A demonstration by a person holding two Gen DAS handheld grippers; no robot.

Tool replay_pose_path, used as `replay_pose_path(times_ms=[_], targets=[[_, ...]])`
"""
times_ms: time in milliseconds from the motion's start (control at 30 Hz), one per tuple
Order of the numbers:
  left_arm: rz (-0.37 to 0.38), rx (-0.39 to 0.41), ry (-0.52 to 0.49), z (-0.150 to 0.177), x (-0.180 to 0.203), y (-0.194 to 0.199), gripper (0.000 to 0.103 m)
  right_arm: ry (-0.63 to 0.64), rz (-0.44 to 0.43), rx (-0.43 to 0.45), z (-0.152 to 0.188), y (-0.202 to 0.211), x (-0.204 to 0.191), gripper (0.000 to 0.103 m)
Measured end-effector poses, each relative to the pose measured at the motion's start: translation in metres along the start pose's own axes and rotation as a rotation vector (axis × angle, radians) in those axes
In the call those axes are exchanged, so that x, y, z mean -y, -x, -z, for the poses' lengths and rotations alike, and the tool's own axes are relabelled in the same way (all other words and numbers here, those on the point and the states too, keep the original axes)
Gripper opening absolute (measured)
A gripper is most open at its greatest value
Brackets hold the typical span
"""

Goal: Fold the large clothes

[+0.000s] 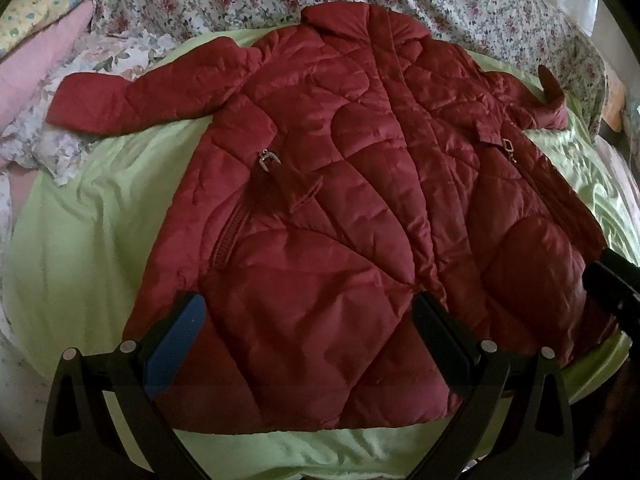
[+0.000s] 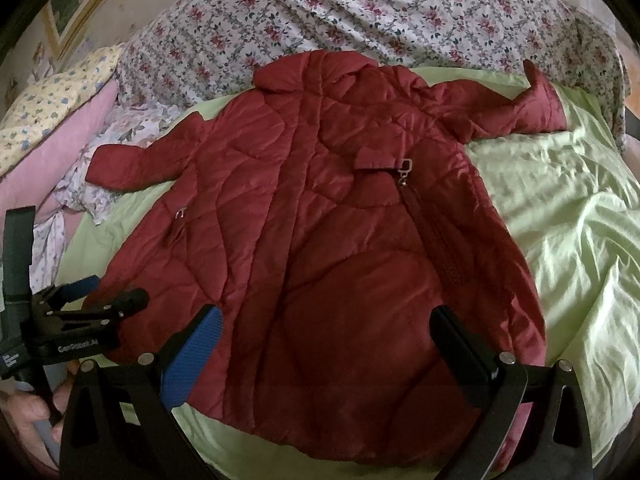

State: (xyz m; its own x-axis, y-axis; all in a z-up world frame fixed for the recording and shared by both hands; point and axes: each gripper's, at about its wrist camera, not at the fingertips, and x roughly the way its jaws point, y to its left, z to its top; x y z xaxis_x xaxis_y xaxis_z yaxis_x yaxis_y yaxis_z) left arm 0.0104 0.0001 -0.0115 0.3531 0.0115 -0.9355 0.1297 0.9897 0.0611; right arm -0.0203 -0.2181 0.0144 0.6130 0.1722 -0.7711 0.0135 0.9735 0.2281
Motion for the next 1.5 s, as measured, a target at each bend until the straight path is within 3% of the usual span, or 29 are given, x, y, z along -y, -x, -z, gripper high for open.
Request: replay_pose_path(times_ms=[167, 333, 767, 967, 1133, 1300, 1500], targets=[[-0.018, 0.065, -0.003, -0.004, 0.002, -0.002, 0.103, -0.033, -0.001, 0.004, -0.009, 0.002, 0.012, 0.103], [0.012, 0.086, 0.005, -0.015, 0.0, -0.003, 0.103, -0.043, 0.017, 0.037, -0.021, 0.005, 0.026, 0.103], [0.002, 0.067, 0.056, -0.053, -0.016, -0.016, 0.103, -0.146, 0.088, 0.067, -0.068, -0.001, 0.084, 0.103], [0.055, 0.073, 0.107, -0.074, -0.024, -0.027, 0.103, -0.191, 0.166, 0.119, -0.104, -0.007, 0.129, 0.103], [0.055, 0.099, 0.103, -0.096, -0.027, -0.033, 0.103, -0.269, 0.221, 0.176, -0.136, -0.02, 0.183, 0.102], [0.023, 0.136, 0.076, -0.115, -0.027, -0.037, 0.103, -0.354, 0.307, 0.18, -0.171, -0.046, 0.245, 0.091], [0.07, 0.114, 0.078, -0.126, -0.028, -0.048, 0.103, -0.366, 0.417, 0.215, -0.215, -0.069, 0.291, 0.086]])
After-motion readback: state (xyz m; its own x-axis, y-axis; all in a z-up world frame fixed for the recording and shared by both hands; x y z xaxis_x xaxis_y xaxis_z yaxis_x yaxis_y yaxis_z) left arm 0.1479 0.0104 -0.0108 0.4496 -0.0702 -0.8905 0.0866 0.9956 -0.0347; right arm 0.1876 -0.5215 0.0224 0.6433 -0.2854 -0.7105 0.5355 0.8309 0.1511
